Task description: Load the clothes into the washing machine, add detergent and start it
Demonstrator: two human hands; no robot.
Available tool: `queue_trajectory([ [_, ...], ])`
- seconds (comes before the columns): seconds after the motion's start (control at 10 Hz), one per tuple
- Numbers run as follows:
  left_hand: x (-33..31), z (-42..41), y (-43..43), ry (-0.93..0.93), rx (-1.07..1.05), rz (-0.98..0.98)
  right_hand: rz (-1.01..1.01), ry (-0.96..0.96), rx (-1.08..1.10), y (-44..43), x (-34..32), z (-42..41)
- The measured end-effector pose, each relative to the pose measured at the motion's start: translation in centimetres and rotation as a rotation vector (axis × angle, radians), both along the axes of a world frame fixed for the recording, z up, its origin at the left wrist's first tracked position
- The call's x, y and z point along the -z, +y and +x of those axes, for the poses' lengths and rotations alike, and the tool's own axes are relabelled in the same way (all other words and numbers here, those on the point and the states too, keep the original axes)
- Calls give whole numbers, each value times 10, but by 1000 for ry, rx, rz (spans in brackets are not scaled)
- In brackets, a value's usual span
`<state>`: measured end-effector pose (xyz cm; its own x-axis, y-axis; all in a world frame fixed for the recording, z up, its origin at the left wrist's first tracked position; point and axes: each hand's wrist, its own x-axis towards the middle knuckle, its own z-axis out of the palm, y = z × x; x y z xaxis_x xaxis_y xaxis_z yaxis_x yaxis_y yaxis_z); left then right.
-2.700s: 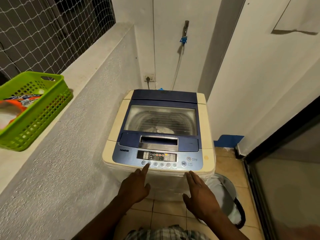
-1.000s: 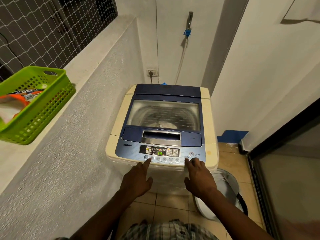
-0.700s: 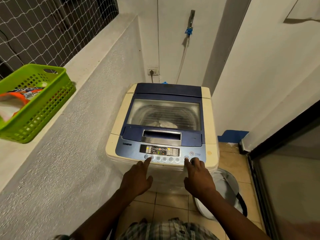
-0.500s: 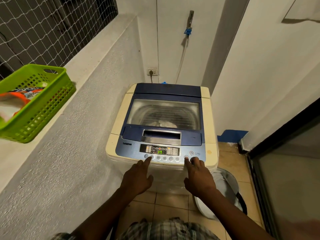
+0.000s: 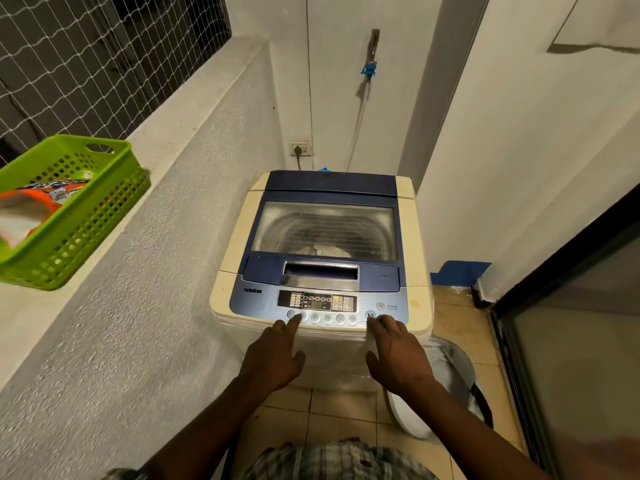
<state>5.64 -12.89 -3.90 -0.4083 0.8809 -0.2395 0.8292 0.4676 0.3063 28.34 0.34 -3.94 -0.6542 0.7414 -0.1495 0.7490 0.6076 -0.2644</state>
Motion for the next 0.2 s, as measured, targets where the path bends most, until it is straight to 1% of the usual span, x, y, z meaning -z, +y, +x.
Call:
queue_trajectory([
  [0.2,-9,-2,7,22,1,35,59,64,-21,11,-5,-14],
])
